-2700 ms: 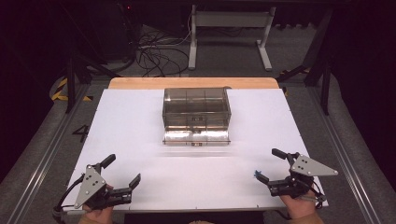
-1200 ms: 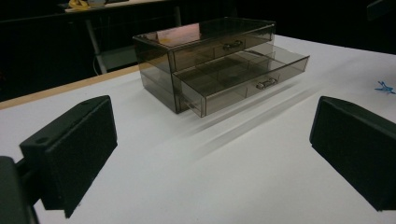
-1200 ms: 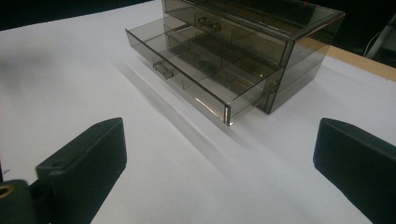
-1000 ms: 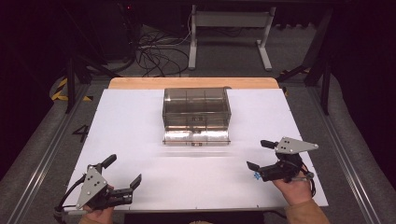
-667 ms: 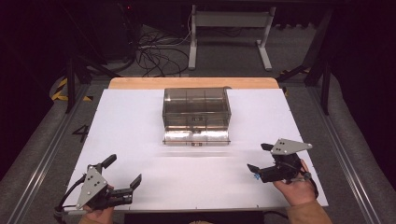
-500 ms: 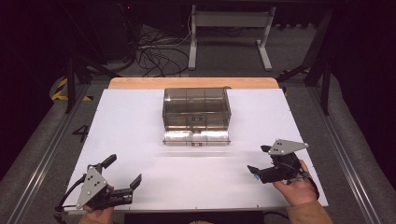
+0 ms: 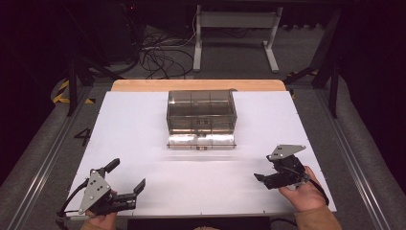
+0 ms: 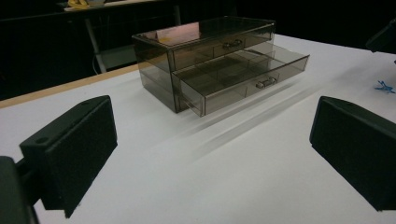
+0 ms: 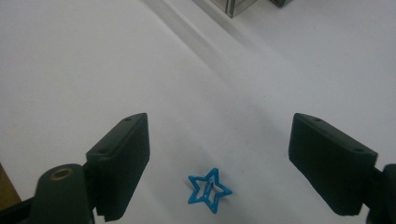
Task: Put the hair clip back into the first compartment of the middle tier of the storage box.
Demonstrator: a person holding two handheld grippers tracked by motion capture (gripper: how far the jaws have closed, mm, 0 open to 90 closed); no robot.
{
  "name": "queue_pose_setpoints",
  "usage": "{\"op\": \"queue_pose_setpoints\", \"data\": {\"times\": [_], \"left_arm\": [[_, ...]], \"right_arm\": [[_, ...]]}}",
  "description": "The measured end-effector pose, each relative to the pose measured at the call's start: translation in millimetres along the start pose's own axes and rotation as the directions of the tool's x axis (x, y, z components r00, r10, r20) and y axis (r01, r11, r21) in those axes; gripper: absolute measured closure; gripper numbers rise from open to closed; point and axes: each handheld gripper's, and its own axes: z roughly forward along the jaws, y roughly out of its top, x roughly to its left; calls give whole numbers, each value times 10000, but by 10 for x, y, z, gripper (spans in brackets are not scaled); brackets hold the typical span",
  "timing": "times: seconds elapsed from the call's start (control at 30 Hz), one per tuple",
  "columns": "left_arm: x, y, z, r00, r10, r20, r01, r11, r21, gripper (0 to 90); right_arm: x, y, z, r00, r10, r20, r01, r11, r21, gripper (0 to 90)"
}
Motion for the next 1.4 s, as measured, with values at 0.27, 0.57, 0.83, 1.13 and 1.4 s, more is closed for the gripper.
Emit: {"op": "queue_pose_setpoints", "data": {"times": [0.27,0.57,0.83,1.13,1.4], "left_arm": [[1,0,-2,10000,0,7,0,10000,-2,15],[-2,1,-3,10000,-5,12,5,10000,-9,16],[-2,0,-3,10000,9,20,-9,10000,-5,16],[2,3,-4,10000,94,24,-94,10000,-1,16],[0,2,-4,9999,94,40,-94,10000,-3,16]], "right_arm": [[29,-2,67,9999,-55,105,46,9961,884,297],[37,-18,134,9999,108,85,-119,9890,1475,326],[39,-34,210,9987,474,158,-497,9765,2099,372],[33,-53,263,9972,707,243,-745,9647,2527,427],[45,-55,280,9965,772,323,-831,9581,2743,509]]}}
